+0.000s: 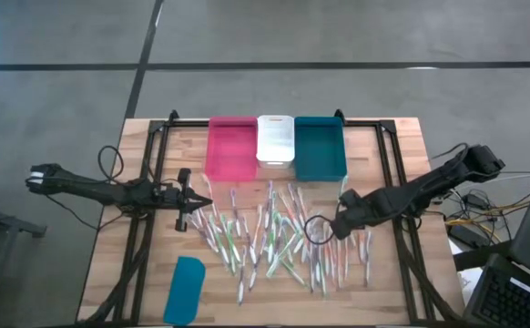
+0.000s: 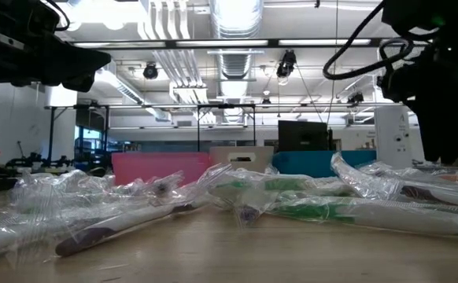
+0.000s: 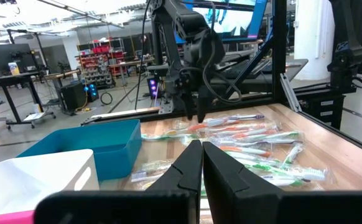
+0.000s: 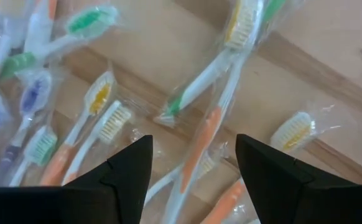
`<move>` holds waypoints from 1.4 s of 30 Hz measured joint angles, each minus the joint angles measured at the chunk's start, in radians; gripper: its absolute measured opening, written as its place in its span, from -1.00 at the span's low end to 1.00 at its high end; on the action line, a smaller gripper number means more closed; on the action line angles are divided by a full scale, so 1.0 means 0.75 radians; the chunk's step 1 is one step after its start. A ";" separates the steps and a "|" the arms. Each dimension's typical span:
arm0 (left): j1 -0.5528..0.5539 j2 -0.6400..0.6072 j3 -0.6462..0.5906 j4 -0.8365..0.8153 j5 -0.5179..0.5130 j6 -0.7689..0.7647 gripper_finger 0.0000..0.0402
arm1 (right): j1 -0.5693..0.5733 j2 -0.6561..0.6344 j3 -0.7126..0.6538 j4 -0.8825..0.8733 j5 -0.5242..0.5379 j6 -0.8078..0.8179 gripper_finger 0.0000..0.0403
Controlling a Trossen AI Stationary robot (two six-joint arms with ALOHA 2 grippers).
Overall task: Pick & Place Toothbrushes
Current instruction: Put the orange toothbrush into the blue bin
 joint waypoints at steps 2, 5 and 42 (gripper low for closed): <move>0.000 0.001 0.000 0.000 0.000 0.000 -0.91 | 0.000 0.000 -0.029 0.038 -0.004 0.008 0.08; 0.000 0.001 0.000 0.001 0.000 -0.001 -0.91 | -0.001 0.000 -0.068 0.068 -0.005 0.010 0.04; 0.000 0.000 0.000 0.000 0.000 0.000 -0.91 | -0.016 -0.036 -0.037 0.187 0.015 -0.098 -0.84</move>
